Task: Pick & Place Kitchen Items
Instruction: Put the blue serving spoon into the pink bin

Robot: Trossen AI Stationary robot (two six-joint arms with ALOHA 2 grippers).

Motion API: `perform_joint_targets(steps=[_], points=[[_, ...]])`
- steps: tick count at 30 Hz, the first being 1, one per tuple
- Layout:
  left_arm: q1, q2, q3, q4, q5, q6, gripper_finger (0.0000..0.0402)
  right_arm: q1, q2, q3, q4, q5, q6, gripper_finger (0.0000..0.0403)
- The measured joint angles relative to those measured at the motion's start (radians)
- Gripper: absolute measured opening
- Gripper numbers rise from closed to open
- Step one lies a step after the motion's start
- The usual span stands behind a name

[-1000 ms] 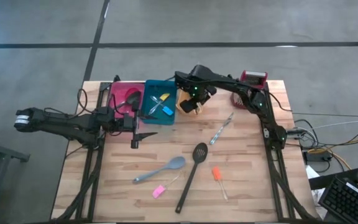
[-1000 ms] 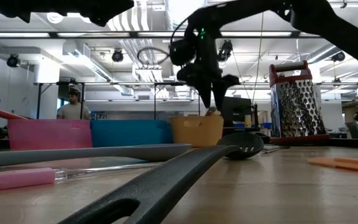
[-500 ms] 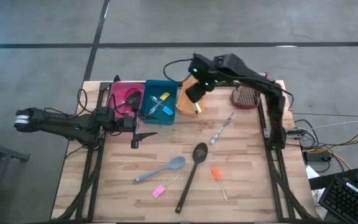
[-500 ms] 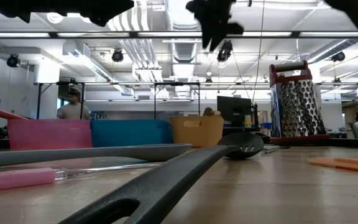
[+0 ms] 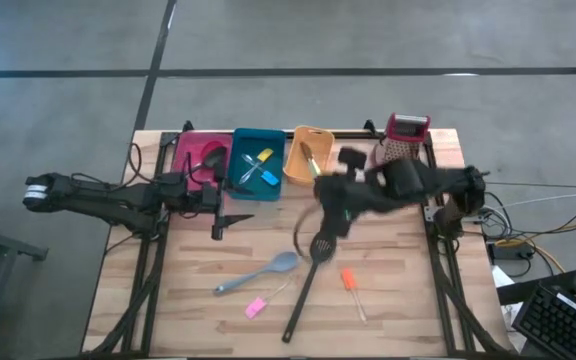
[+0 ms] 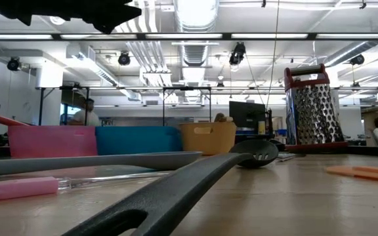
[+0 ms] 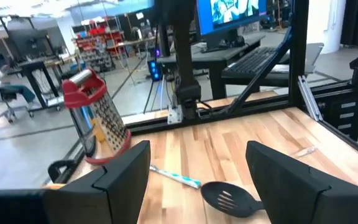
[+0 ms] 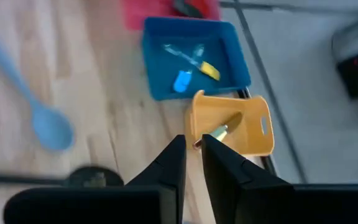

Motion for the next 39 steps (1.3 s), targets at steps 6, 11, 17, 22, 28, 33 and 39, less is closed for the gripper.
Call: perform_joint_targets(steps=[6, 11, 17, 22, 28, 33, 39], points=[[0.0, 0.017, -0.007, -0.031, 0.006, -0.156, 0.0269, 0.14, 0.006, -0.119, -0.027, 0.012, -0.035, 0.0042], [0.0, 0.05, -0.011, -0.074, 0.011, -0.177, 0.0268, 0.193, 0.005, -0.216, -0.028, 0.013, 0.048, 0.0059], [-0.071, 0.135, 0.021, -0.26, 0.017, -0.26, 0.0268, 0.191, 0.003, -0.324, -0.027, 0.066, 0.123, 0.0082], [-0.188, 0.231, 0.043, -0.312, -0.114, -0.339, 0.0268, 0.15, -0.04, -0.432, -0.027, 0.098, 0.205, 0.0095], [-0.357, 0.354, 0.127, -0.432, -0.338, -0.469, 0.0268, 0.117, -0.175, -0.625, -0.014, 0.1, 0.331, 0.0085], [-0.426, 0.476, 0.231, -0.532, -0.363, -0.607, 0.0268, 0.117, -0.3, -0.783, 0.035, 0.099, 0.421, 0.0067], [-0.432, 0.638, 0.358, -0.682, -0.345, -0.722, 0.0268, 0.118, -0.432, -0.938, 0.16, 0.093, 0.444, 0.0053]])
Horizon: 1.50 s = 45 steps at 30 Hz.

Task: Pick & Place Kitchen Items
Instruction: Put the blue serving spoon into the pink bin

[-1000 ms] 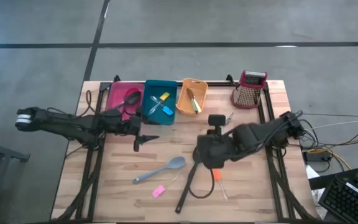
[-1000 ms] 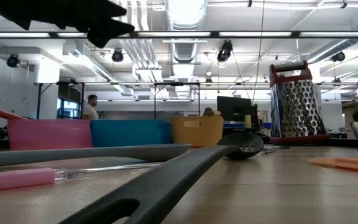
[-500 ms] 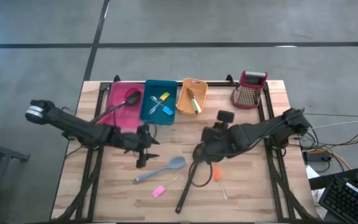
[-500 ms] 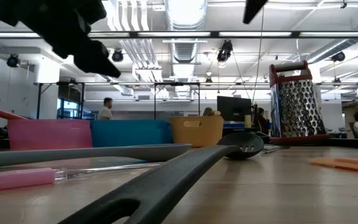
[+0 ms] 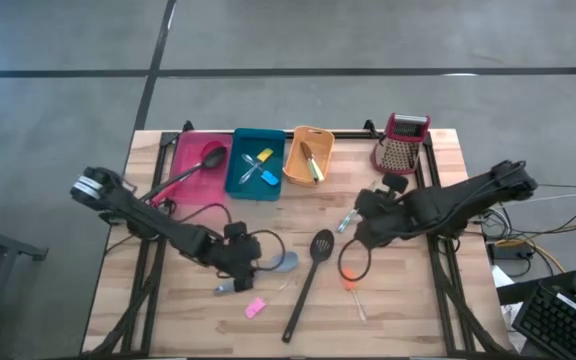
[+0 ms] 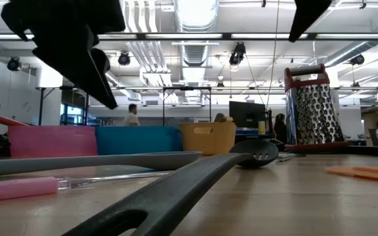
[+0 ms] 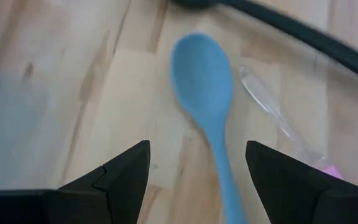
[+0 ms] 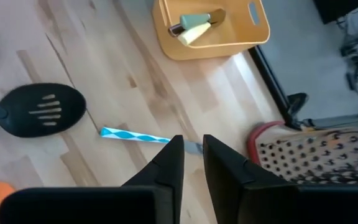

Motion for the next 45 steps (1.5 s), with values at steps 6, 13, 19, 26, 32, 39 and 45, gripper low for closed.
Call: perform_joint_targets(steps=[6, 13, 19, 26, 32, 39, 45], points=[[0.0, 0.114, 0.087, -0.034, 0.07, -0.044, 0.0268, 0.0, -0.083, -0.106, 0.089, -0.001, 0.002, 0.0048], [0.001, 0.173, 0.086, -0.044, 0.078, -0.148, 0.0268, 0.0, -0.109, -0.165, 0.129, -0.007, 0.002, 0.0067], [0.012, 0.215, 0.085, -0.035, 0.074, -0.151, 0.0268, 0.0, -0.093, -0.166, 0.135, -0.008, -0.005, 0.0085], [0.028, 0.281, 0.085, -0.012, 0.075, -0.132, 0.0268, 0.0, -0.088, -0.166, 0.135, -0.008, -0.018, 0.0093], [0.032, 0.318, 0.087, 0.071, 0.072, -0.038, 0.0267, 0.0, -0.087, -0.166, 0.135, -0.007, -0.03, 0.0075], [0.032, 0.321, 0.087, 0.097, 0.088, -0.013, 0.0193, 0.0, -0.087, -0.166, 0.135, -0.004, -0.037, 0.0046], [0.032, 0.316, 0.089, 0.09, 0.105, -0.007, 0.0059, 0.0, -0.087, -0.166, 0.134, -0.003, -0.037, 0.0033]])
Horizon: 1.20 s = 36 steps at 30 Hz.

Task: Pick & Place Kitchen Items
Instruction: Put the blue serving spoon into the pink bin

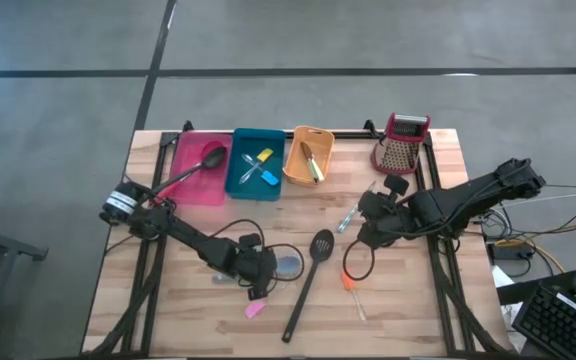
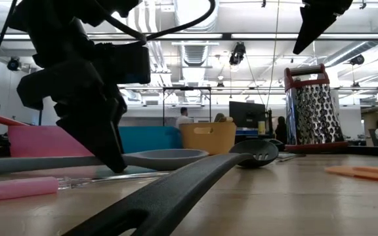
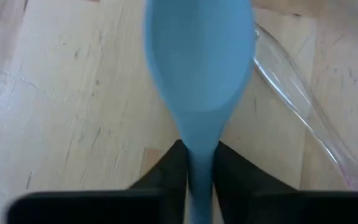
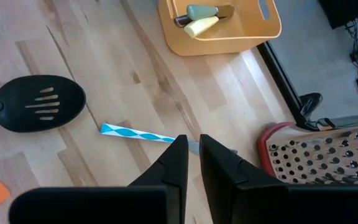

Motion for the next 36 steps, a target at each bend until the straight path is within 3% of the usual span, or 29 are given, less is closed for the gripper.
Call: perform_joint_targets(steps=[1, 10, 14, 20, 28, 36], points=[[0.0, -0.001, 0.0, 0.0, 0.001, 0.003, 0.0046, 0.0, 0.0, 0.0, 0.0, 0.0, 0.0, 0.0032], [0.0, -0.105, 0.003, -0.075, -0.005, 0.052, 0.0048, 0.0, 0.0, 0.0, -0.002, 0.0, 0.0, 0.0049], [0.0, -0.219, 0.013, -0.147, -0.092, 0.1, 0.0048, 0.0, 0.0, 0.0, -0.002, 0.0, 0.0, 0.0059], [0.031, -0.435, 0.035, -0.205, -0.305, 0.297, 0.0048, -0.001, 0.0, 0.0, -0.001, 0.003, -0.001, 0.0073], [0.202, -0.66, 0.069, -0.283, -0.366, 0.437, 0.0048, -0.001, 0.0, -0.007, 0.001, 0.003, -0.001, 0.0088], [0.457, -0.719, 0.181, -0.522, -0.349, 0.475, 0.0048, -0.001, 0.0, -0.013, 0.001, 0.003, -0.001, 0.0094]])
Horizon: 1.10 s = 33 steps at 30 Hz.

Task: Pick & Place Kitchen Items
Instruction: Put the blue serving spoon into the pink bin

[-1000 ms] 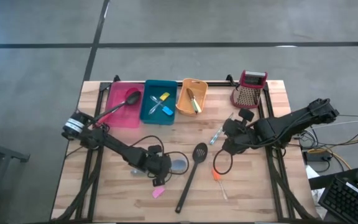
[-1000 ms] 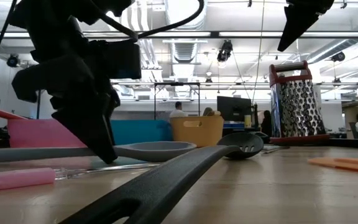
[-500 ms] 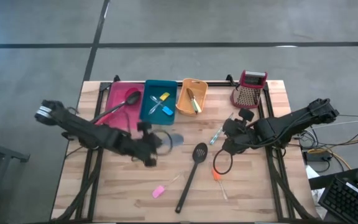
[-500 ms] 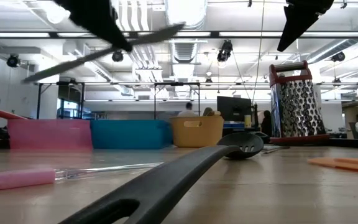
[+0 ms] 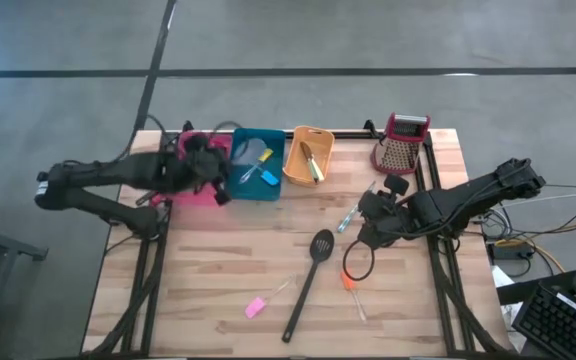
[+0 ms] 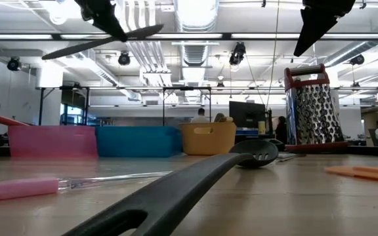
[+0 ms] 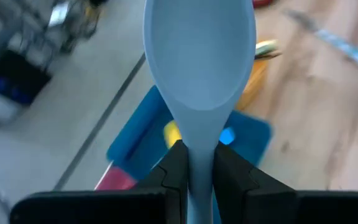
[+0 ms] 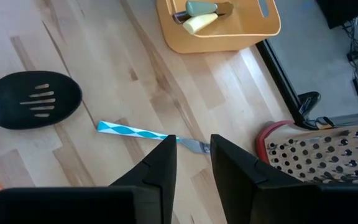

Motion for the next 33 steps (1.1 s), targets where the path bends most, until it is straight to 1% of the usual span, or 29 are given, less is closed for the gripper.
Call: perform_joint_targets(steps=[4, 9, 13, 17, 19, 25, 27, 33], points=[[0.128, 0.023, 0.083, -0.123, 0.07, -0.019, 0.0048, 0.0, 0.0, -0.002, 0.0, 0.0, 0.0, 0.0083], [0.282, 0.068, 0.148, -0.227, 0.138, -0.02, 0.0048, 0.0, 0.0, -0.008, 0.003, 0.0, 0.0, 0.0062], [0.415, 0.103, 0.157, -0.308, 0.222, -0.022, 0.0048, 0.0, 0.0, -0.021, 0.003, 0.0, 0.0, 0.0047], [0.519, 0.137, 0.143, -0.387, 0.239, -0.043, 0.0048, 0.0, 0.0, -0.043, 0.004, 0.0, 0.0, 0.0037], [0.554, 0.156, 0.133, -0.401, 0.239, -0.05, 0.0048, 0.0, 0.0, -0.053, 0.003, 0.0, 0.0, 0.0033], [0.602, 0.201, 0.075, -0.392, 0.278, -0.043, 0.0048, 0.001, -0.001, -0.065, 0.016, 0.0, -0.007, 0.0013], [0.615, 0.218, 0.057, -0.391, 0.301, -0.034, 0.0048, 0.001, -0.008, -0.065, 0.046, 0.0, -0.026, 0.001], [0.666, 0.255, -0.002, -0.347, 0.307, -0.002, 0.0048, 0.001, -0.044, -0.065, 0.132, 0.0, -0.1, 0.0008]])
